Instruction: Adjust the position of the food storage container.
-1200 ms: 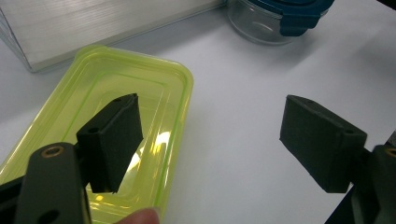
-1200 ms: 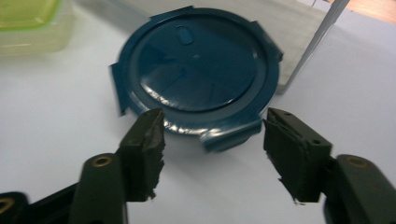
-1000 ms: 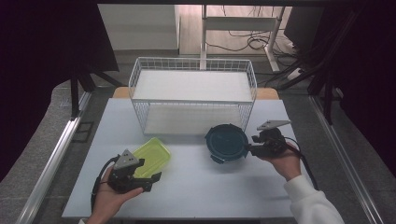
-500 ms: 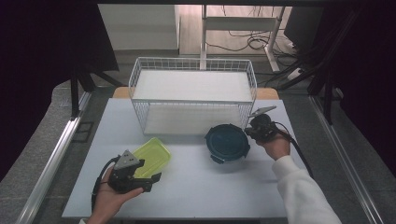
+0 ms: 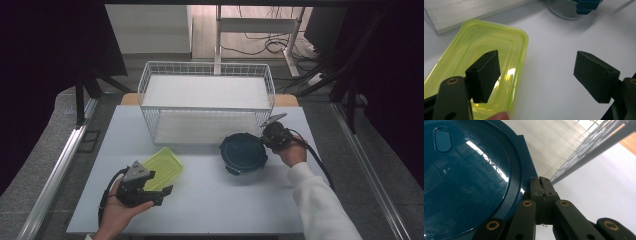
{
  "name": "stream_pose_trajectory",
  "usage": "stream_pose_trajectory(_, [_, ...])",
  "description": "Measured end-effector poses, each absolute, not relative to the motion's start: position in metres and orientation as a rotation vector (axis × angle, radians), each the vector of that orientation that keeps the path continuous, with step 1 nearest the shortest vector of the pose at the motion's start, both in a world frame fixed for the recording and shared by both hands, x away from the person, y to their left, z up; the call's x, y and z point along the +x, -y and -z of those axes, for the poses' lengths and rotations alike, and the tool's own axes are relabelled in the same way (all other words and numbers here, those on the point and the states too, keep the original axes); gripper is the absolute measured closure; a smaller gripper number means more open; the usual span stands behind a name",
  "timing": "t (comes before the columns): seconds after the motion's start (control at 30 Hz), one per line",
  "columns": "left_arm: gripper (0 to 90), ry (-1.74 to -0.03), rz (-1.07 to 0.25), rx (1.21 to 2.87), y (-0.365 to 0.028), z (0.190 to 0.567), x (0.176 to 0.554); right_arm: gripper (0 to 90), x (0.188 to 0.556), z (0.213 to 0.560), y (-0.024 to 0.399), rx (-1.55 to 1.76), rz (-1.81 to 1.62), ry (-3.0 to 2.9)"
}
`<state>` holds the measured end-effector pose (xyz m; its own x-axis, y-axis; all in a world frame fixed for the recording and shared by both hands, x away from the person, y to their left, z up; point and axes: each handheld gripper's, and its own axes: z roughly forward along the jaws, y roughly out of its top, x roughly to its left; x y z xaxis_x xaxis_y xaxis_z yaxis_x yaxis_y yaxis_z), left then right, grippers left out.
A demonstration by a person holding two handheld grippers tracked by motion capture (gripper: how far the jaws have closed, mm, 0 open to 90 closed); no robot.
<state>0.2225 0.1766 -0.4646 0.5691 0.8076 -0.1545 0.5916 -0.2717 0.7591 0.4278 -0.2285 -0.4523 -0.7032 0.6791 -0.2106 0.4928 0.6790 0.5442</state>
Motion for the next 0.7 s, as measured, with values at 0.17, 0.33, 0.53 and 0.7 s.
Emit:
stream_pose_trajectory(0.17, [21.0, -1.12, -0.331, 1.986, -0.175, 0.466, 0.223, 89.1, 0.428, 0.453, 0.228, 0.881, -0.639, -2.506])
stream_pose_trajectory(0.33, [21.0, -1.123, -0.328, 1.982, -0.176, 0.465, 0.224, 89.2, 0.426, 0.453, 0.225, 0.861, -0.654, -2.516])
stream_pose_trajectory(0.53, [21.0, -1.122, -0.326, 1.981, -0.177, 0.466, 0.224, 89.2, 0.421, 0.453, 0.223, 0.839, -0.67, -2.528])
stream_pose_trajectory(0.7, [21.0, -1.12, -0.317, 1.984, -0.176, 0.466, 0.225, 89.2, 0.414, 0.454, 0.22, 0.823, -0.682, -2.535])
